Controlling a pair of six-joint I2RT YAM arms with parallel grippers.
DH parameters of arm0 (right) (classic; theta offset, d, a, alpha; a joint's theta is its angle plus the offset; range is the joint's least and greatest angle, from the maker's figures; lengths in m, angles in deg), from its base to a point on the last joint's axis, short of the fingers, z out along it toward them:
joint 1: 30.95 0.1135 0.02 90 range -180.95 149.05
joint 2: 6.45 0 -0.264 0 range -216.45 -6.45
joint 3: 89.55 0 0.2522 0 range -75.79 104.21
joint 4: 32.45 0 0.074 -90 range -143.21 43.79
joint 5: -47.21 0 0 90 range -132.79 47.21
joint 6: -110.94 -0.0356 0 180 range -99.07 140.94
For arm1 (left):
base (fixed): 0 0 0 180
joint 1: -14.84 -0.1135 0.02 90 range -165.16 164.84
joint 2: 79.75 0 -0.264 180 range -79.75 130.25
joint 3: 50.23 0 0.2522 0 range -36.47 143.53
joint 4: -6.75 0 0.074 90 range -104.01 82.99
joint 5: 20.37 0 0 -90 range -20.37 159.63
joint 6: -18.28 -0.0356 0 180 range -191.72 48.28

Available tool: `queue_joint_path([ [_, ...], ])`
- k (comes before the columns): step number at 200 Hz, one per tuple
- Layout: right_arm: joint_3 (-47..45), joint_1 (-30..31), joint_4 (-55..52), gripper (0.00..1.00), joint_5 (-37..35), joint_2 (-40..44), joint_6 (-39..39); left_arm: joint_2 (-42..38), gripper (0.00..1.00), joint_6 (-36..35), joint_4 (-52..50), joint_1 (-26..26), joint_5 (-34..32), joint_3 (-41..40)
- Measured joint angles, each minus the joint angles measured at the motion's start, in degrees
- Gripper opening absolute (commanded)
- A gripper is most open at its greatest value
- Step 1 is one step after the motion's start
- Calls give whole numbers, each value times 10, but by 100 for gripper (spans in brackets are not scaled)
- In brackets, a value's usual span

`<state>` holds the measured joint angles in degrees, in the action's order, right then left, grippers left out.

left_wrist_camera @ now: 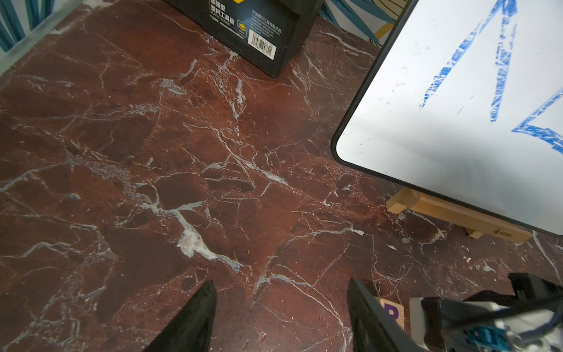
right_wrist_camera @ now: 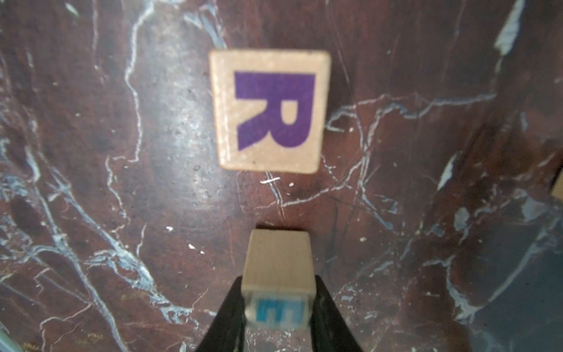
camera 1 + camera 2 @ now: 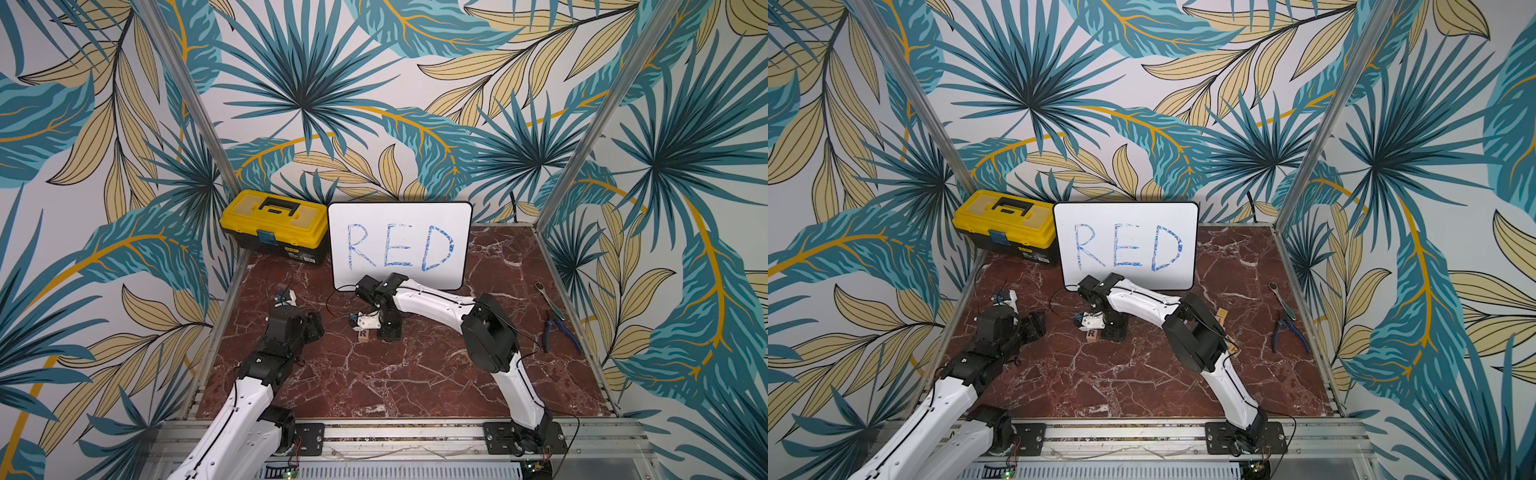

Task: Assemble the uppercase word "red" with letter blocks
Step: Adjust the letter block at the center of the board.

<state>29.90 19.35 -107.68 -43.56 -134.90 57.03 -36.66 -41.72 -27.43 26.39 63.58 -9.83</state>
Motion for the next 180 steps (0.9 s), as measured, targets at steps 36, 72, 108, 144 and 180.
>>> queue_joint_path([
  [36, 5, 0, -5, 31, 0, -3, 10, 0, 69, 0, 0, 0, -1, 0],
  [72, 6, 0, -5, 33, -5, -4, 19, 0, 69, 0, 0, 0, -2, 0],
  [108, 6, 0, -3, 37, -12, -5, 20, 0, 69, 0, 0, 0, -2, 0],
  [144, 6, 0, 2, 40, -24, -13, 21, 0, 69, 0, 0, 0, -2, 0],
  [180, 6, 0, 8, 40, -24, -13, 21, 0, 69, 0, 0, 0, -2, 0],
])
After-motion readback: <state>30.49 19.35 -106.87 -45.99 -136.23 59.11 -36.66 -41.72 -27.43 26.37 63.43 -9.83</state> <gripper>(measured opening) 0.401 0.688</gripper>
